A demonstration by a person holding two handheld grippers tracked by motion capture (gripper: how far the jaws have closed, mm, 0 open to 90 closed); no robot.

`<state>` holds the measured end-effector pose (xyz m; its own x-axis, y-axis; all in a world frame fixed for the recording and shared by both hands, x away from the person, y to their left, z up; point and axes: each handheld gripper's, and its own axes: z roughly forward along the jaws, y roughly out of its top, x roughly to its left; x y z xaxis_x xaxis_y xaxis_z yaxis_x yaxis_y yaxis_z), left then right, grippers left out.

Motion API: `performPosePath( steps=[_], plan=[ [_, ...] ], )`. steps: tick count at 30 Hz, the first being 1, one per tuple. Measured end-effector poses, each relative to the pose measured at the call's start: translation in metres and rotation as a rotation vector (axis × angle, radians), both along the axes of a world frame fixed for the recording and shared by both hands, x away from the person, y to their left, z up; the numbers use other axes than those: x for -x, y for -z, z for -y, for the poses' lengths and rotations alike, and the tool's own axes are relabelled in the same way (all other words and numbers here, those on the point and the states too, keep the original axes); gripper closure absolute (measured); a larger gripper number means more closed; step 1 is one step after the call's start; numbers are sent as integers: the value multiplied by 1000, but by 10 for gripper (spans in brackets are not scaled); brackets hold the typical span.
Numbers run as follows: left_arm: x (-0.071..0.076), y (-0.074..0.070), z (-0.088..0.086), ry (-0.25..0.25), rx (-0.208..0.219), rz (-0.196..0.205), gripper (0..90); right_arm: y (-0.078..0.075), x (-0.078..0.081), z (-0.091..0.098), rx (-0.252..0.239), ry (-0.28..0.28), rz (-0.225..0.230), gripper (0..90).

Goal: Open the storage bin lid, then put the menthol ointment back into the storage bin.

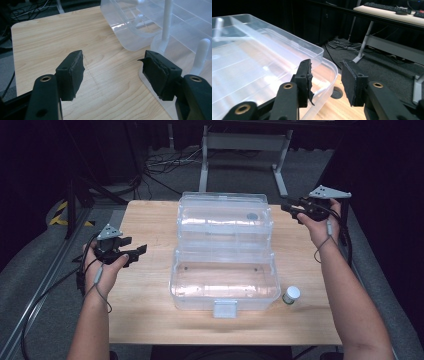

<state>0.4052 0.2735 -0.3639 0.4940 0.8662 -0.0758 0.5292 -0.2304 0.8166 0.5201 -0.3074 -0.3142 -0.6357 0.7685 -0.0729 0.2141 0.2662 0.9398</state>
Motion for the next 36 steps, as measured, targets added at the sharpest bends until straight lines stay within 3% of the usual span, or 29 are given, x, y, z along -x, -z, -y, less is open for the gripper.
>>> performPosePath(
  steps=[8, 19, 36],
  plan=[
    [1, 0, 0, 2, -2, -1, 340, -8, 31, 12, -4, -50, 13, 580],
    [3, -2, 1, 3, -2, 1, 340, -9, 71, 15, 47, -141, 12, 552],
    [1, -2, 4, 15, -9, 1, 338, -9, 98, 30, 59, -190, -20, 520]
  ],
)
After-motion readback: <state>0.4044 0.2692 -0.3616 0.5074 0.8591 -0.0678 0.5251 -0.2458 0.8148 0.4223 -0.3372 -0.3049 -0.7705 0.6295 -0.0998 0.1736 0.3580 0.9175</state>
